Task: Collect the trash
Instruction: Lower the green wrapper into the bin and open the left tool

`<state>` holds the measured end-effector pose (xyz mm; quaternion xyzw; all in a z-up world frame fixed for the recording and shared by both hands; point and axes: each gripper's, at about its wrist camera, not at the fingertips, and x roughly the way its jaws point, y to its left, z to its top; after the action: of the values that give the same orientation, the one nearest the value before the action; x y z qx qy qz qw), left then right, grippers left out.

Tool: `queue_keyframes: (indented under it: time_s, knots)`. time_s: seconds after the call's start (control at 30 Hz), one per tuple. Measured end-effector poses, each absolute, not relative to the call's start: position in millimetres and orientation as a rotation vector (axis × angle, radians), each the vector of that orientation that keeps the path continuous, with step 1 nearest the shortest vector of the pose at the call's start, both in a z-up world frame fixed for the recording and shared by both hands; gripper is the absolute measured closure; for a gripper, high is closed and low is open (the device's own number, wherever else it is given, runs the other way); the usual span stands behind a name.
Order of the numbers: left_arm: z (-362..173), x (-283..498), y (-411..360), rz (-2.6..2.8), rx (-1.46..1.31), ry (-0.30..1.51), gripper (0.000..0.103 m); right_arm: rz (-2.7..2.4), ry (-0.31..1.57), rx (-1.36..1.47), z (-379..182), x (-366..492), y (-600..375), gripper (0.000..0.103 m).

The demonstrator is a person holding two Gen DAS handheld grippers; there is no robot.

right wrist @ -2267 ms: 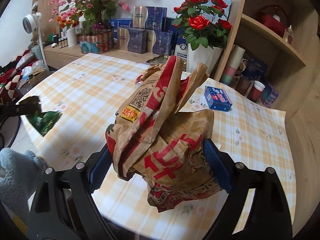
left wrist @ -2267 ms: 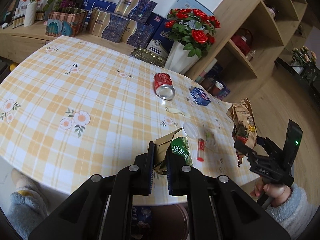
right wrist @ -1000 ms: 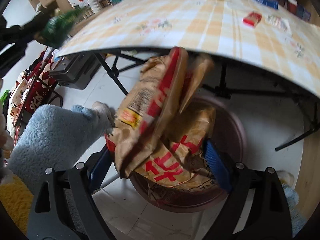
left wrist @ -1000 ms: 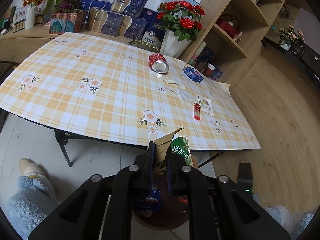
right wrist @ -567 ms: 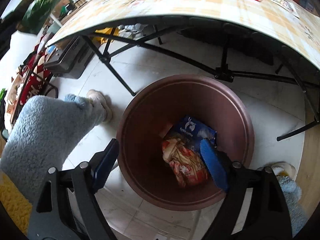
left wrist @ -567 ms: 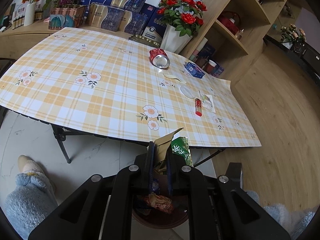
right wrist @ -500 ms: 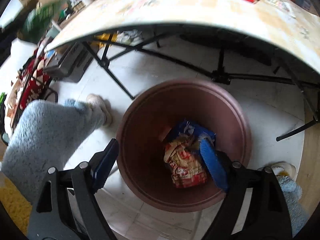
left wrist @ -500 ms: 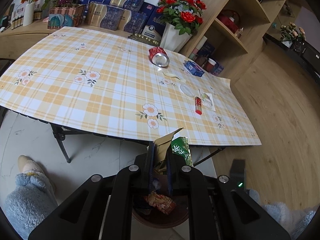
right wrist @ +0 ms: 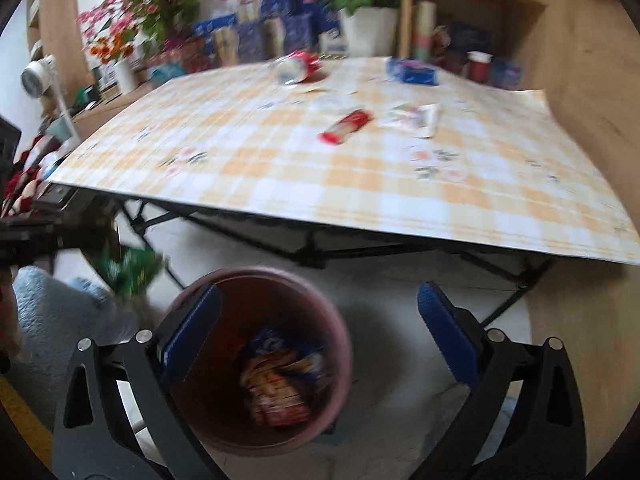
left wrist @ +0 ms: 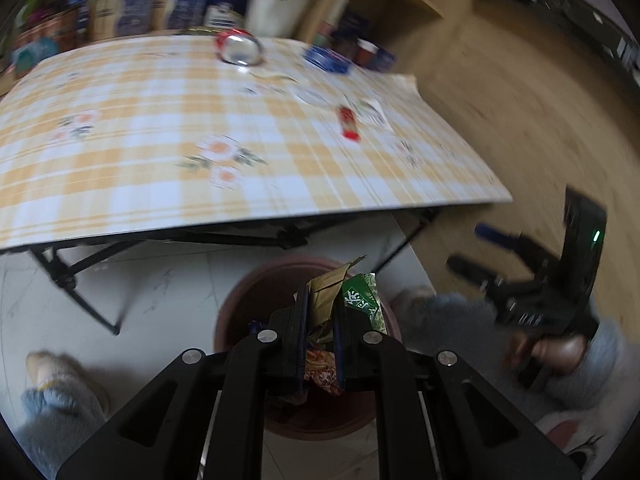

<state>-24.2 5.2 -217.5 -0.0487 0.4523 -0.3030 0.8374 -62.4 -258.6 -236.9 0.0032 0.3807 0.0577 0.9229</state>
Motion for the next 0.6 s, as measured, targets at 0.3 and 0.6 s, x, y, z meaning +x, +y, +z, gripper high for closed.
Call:
queue_keyframes:
  time_s: [0.3,0.6]
  knots:
    - [-279,-24,-21,-0.704,-0.069,1.093,0.092,0.074,0.819,0.097,-258,-54,-269,0.006]
    - [-280,-23,-22,-0.706,-0.055,1.097,0.092,0.093,0.824,0.086,-259,-57,-259,0.006]
